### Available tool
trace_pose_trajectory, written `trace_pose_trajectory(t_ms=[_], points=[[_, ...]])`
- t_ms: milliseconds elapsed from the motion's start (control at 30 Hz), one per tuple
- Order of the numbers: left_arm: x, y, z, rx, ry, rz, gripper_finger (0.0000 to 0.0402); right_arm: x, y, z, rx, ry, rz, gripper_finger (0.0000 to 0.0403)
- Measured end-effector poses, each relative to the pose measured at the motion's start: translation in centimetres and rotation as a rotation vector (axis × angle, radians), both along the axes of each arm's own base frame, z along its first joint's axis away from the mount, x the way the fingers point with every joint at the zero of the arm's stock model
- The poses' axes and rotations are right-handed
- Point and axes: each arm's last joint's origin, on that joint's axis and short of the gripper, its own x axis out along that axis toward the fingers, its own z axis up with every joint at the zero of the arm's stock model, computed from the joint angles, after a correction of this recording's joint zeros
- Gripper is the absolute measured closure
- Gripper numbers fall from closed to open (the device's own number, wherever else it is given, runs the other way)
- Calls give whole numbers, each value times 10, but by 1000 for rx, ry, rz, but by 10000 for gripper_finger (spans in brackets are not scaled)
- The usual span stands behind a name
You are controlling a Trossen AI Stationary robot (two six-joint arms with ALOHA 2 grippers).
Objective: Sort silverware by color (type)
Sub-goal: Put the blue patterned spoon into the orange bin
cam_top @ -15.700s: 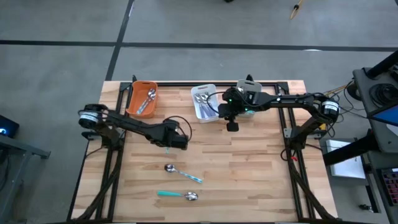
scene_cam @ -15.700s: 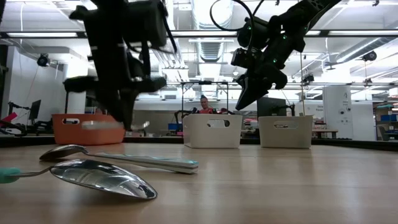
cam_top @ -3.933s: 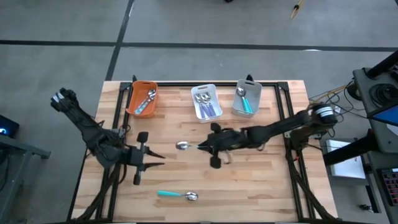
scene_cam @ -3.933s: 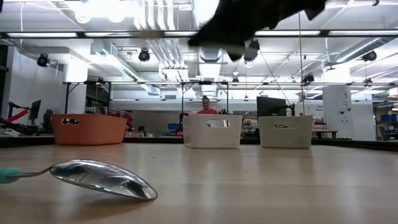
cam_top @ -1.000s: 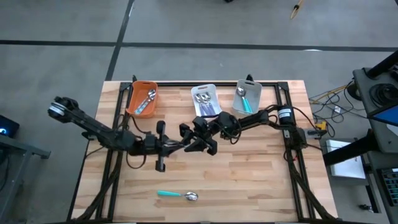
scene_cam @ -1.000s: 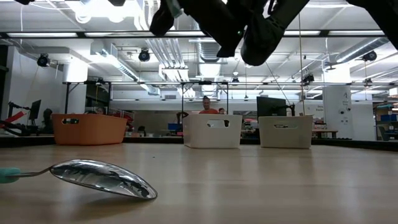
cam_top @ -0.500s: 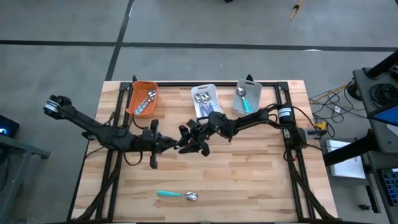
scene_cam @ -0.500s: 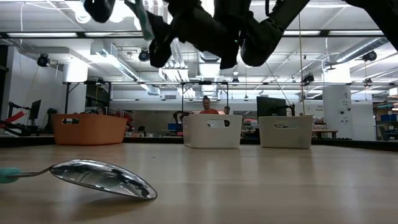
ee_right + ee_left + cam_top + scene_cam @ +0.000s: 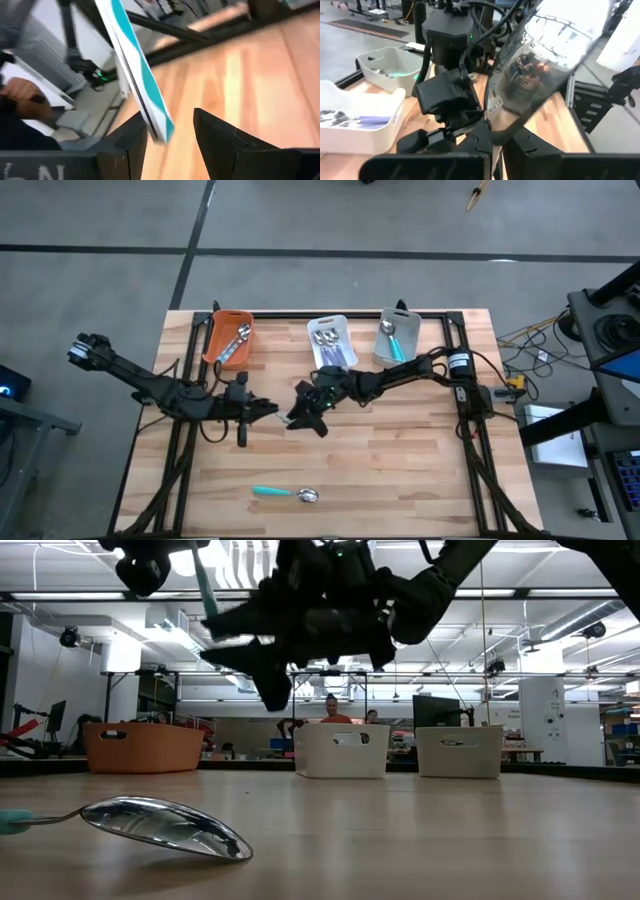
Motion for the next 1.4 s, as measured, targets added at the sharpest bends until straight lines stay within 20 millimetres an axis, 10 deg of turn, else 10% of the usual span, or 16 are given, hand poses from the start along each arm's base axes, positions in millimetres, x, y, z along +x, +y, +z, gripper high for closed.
trace_pose_trajectory(t_ms=[500, 1000, 1400], points=[[-12, 5, -25, -45, 260, 14, 401, -16, -10, -19, -73, 304, -15, 253], [7, -4, -60, -61, 405, 69, 401, -2, 19, 60, -357, -156, -159, 252], [25, -12, -57, -47, 345, 56, 401, 1, 30, 68, -395, -197, -177, 252]])
